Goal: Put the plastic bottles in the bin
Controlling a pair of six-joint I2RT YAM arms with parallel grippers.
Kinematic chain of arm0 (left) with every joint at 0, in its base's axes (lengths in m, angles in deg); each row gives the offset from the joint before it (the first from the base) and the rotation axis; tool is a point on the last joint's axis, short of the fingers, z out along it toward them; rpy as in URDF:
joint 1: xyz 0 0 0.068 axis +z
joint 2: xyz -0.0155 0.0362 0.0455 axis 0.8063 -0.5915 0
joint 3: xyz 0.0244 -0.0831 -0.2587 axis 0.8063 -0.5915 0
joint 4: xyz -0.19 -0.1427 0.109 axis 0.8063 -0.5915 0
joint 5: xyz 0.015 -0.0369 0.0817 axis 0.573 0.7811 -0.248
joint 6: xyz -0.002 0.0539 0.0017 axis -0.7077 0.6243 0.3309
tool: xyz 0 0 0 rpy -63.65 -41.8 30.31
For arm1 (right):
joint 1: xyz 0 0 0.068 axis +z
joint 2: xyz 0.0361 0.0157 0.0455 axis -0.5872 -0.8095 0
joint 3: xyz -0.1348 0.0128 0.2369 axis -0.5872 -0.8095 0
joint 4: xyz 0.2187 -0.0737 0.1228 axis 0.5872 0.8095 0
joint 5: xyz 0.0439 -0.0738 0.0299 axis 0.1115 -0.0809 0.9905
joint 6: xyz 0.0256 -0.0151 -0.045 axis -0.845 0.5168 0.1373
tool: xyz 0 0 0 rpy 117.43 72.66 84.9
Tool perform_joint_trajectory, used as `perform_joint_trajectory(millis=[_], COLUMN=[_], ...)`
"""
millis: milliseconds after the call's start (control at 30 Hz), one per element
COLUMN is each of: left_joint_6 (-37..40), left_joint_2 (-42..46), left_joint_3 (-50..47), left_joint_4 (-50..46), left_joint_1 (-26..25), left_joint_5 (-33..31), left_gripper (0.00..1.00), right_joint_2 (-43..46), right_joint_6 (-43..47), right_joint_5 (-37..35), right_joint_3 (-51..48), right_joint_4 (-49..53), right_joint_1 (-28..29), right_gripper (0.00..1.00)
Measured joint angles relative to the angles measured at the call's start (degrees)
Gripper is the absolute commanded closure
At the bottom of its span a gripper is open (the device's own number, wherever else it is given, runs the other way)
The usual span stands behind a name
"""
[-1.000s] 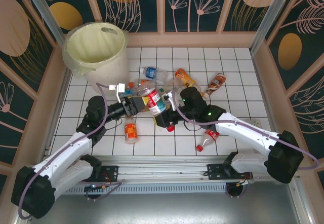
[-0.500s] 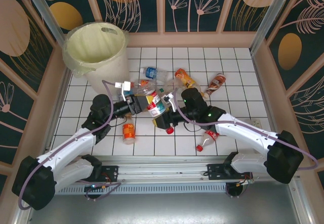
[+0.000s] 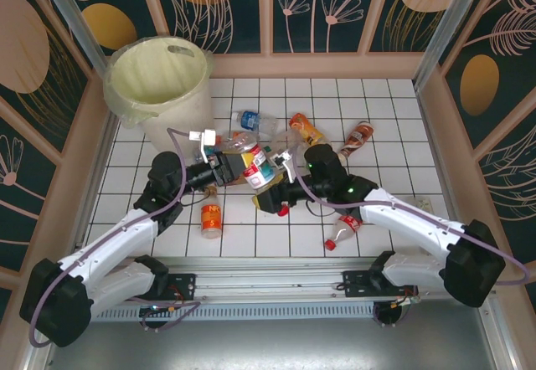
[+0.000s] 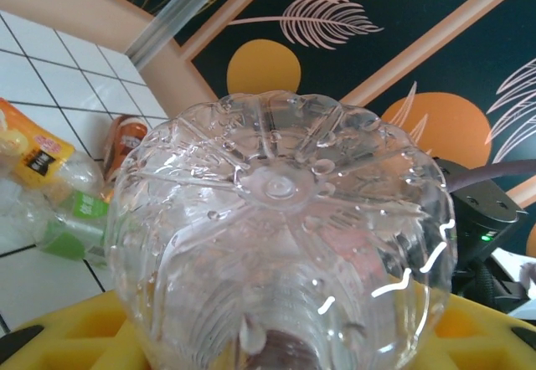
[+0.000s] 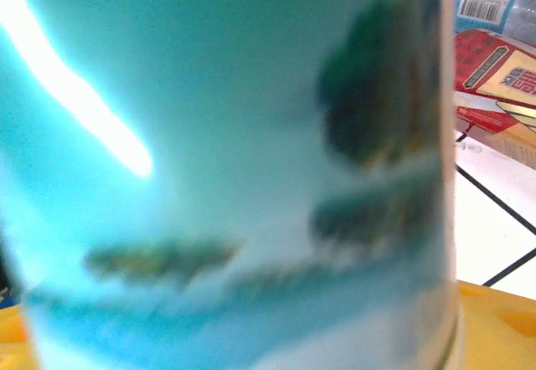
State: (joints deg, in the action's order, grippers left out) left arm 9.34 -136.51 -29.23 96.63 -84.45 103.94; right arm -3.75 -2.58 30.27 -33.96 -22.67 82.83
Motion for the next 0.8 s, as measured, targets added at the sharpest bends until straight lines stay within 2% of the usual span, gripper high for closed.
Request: perform_joint_trajectory(millis=[233, 467, 800], left_joint_6=[9.38, 20.85, 35.74], left_joint_2=[0.22, -2.73, -10.58], left_joint_3=[11.96, 30.36, 53.2], left_joint_4=[-16.55, -32.24, -47.15], left_joint_1=[0.0, 0.0, 0.0], left_joint_5=[-6.84, -20.24, -39.71], left_gripper=[0.51, 0.49, 0.48], right_joint_2=[7.98, 16.57, 22.64], right_joint_6=[0.13, 0.11, 0.15], right_joint_5=[-2.93, -11.69, -22.6], right_joint_3=[0.0, 0.0, 0.02], right_joint_4=[1.81, 4.63, 9.77], right_joint_1=[-2.16, -3.08, -3.08], right_gripper=[0.01, 0.01, 0.01])
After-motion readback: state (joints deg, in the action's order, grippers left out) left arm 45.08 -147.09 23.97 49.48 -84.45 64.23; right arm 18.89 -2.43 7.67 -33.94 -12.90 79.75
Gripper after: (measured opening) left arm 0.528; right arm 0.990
